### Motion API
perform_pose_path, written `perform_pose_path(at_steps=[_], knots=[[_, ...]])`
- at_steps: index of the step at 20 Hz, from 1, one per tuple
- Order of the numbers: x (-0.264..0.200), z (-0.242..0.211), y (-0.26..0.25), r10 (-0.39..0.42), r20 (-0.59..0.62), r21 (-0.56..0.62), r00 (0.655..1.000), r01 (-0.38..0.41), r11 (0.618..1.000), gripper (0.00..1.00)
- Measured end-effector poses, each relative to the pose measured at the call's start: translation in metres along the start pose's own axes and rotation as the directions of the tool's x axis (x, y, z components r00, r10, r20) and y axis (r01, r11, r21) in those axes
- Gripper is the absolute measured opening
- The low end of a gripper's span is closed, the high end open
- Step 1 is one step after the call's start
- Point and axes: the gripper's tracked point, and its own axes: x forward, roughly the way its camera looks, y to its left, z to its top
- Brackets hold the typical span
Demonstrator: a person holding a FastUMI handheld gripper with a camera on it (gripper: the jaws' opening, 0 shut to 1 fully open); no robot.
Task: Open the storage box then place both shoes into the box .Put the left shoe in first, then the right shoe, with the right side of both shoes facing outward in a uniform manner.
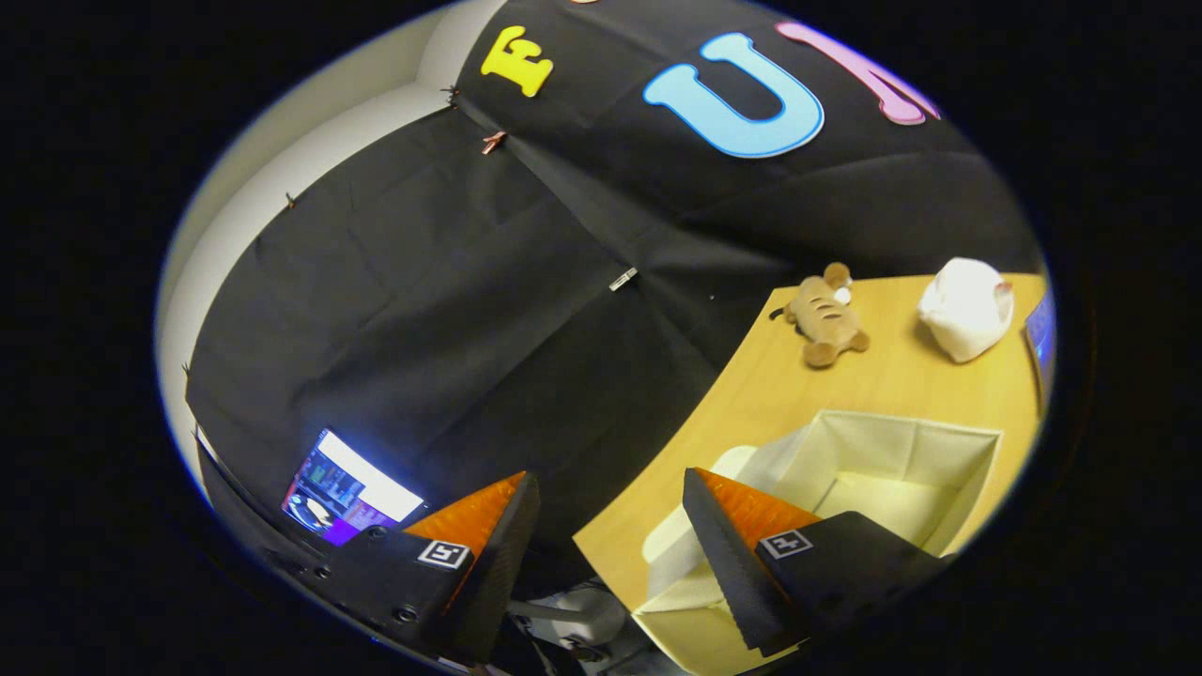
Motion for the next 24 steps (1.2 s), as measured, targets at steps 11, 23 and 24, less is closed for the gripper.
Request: perform_pose_path(at_steps=[11,23,24], knots=[[-0.151,-0.008,-0.057,-0.297,0.069,-0.273,0.952,0.305,0.912,0.98],[-0.269,-0.133,-0.258,-0.762,-0.069,-0.296,0.644,0.716,0.632,0.95],[-0.271,-0.137,-0.274,-0.778,-0.081,-0.285,0.624,0.733,0.618,0.95]])
